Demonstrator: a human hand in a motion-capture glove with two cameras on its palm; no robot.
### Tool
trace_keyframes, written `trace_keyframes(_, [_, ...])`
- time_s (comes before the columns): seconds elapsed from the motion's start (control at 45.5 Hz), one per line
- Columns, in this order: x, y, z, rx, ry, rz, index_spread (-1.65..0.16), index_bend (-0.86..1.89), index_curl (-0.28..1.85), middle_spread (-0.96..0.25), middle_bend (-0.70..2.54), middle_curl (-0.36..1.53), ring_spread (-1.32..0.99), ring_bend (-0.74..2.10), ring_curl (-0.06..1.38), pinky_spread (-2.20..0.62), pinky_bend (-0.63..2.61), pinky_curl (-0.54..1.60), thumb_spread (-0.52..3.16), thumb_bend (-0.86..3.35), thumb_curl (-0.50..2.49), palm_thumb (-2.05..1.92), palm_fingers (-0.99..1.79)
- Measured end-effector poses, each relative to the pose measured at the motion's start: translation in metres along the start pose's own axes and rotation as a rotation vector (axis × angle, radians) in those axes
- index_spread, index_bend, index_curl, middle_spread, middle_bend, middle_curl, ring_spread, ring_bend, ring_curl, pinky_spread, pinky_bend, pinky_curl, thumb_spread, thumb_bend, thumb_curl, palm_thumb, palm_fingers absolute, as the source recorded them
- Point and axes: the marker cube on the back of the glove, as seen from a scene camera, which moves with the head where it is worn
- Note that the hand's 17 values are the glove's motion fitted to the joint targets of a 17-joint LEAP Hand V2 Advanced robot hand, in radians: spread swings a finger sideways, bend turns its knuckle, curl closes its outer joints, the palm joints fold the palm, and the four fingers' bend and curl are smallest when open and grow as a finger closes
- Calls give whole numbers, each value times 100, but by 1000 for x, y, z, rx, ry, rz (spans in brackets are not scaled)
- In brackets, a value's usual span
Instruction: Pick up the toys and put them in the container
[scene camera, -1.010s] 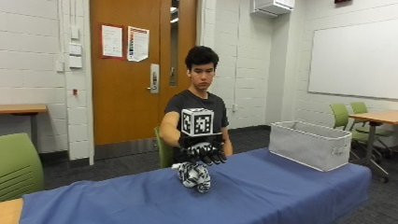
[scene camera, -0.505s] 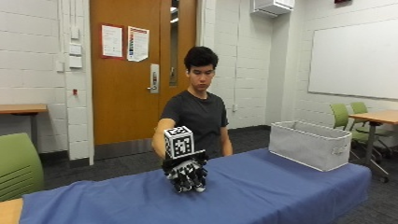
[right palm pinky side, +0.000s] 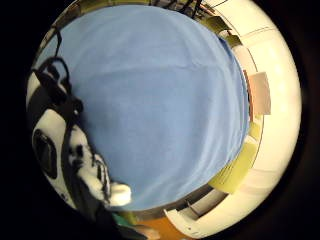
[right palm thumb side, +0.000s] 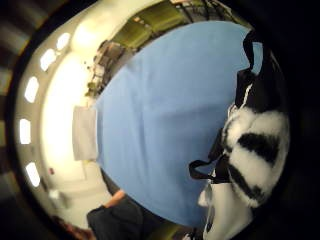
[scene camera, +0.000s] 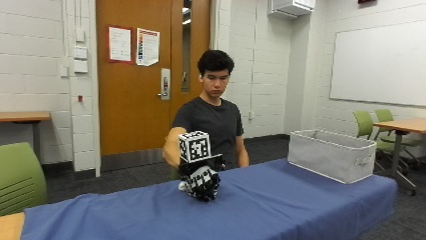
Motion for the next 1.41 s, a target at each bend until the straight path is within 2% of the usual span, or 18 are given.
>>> trace_keyframes(0.242, [1,-6,-1,-23,-12,19,-35,21,67,-34,62,47,-44,99,48,-42,74,33,103,22,54,65,119])
trace_keyframes(0.483, [-21,-9,-24,-52,-6,-6,-38,18,78,-37,79,56,-43,114,54,-43,75,34,94,23,67,66,118])
trace_keyframes(0.747, [-86,-22,-92,-3,-30,-80,-41,21,94,-37,87,61,-41,120,56,-43,78,36,87,23,79,64,117])
trace_keyframes(0.901, [-153,-34,-143,52,-15,-164,-43,24,104,-36,90,64,-41,120,56,-44,80,37,84,23,86,61,116])
trace_keyframes(1.23, [-345,-31,-239,168,9,-400,-45,22,120,-36,91,66,-41,122,56,-43,82,37,80,25,101,58,114])
trace_keyframes(1.406, [-471,2,-259,173,-88,-661,-46,20,126,-36,91,67,-41,122,56,-43,82,37,79,25,109,55,113])
